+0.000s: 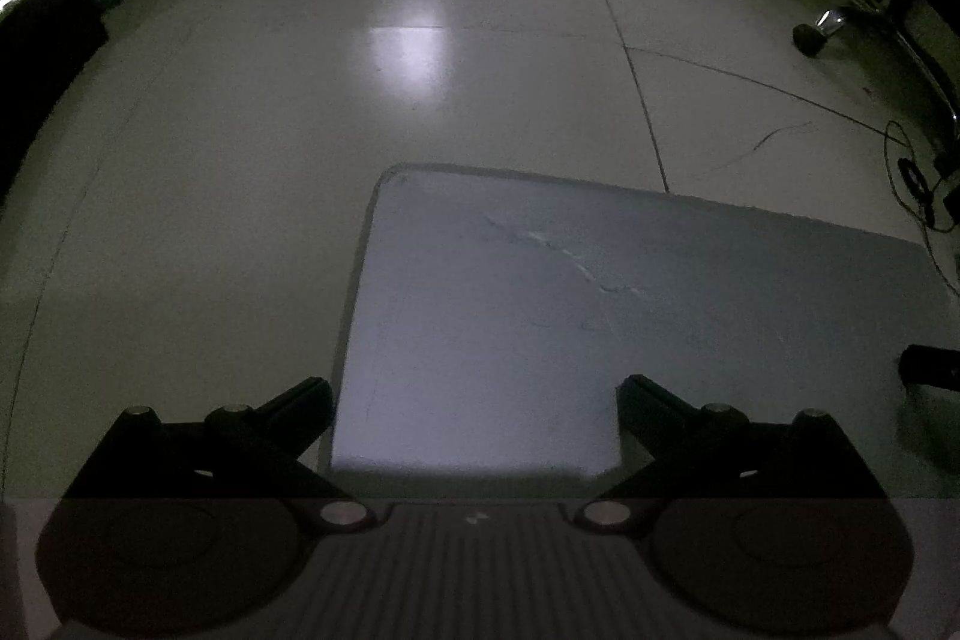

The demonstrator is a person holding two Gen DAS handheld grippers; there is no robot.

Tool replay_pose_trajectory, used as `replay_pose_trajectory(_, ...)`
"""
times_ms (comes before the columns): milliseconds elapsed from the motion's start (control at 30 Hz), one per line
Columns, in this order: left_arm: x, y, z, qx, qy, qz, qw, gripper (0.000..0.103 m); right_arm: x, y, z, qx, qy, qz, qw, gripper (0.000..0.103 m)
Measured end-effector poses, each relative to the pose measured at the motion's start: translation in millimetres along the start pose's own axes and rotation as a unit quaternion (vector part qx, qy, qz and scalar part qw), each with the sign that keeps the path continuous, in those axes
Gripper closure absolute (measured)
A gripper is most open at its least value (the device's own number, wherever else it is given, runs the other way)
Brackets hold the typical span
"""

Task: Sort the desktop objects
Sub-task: 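Carry the held lid with both grippers over the open box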

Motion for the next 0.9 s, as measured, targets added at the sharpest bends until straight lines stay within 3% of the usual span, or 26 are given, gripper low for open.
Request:
replay_pose_trajectory(233,-25.4,15.0,-11.9,0.05,0.007,-0.072,0.9961,0.0,-21.9,14.8,1.5,-0.017,-0.02,-0.04,0.999,0.0)
replay_pose_trajectory(500,-9.1,7.4,-21.3,0.053,-0.004,-0.04,0.9978,0.0,-28.6,12.8,-3.7,-0.005,-0.034,-0.03,0.999,0.0)
replay_pose_trajectory(700,-16.1,6.2,-20.6,0.048,-0.01,-0.044,0.9978,0.0,-33.5,5.4,-19.4,-0.014,-0.083,-0.057,0.995,0.0)
replay_pose_trajectory(833,-10.3,3.1,-23.3,0.047,-0.014,-0.045,0.9978,0.0,-35.5,4.0,-17.6,-0.043,-0.089,-0.072,0.992,0.0)
replay_pose_trajectory(900,-9.4,4.4,-22.0,0.048,-0.016,-0.042,0.9978,0.0,-36.1,11.3,-3.5,-0.075,-0.047,-0.078,0.993,0.0)
Point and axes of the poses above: each gripper's, at about its wrist camera, not at the fingertips, and y roughly the way its jaws point, z to its right, x to its underside, the point moved 6 cm from there along y, roughly the way its jaws point, and after that the axes turned 11 degrees about -y, right-handed, at the moved point
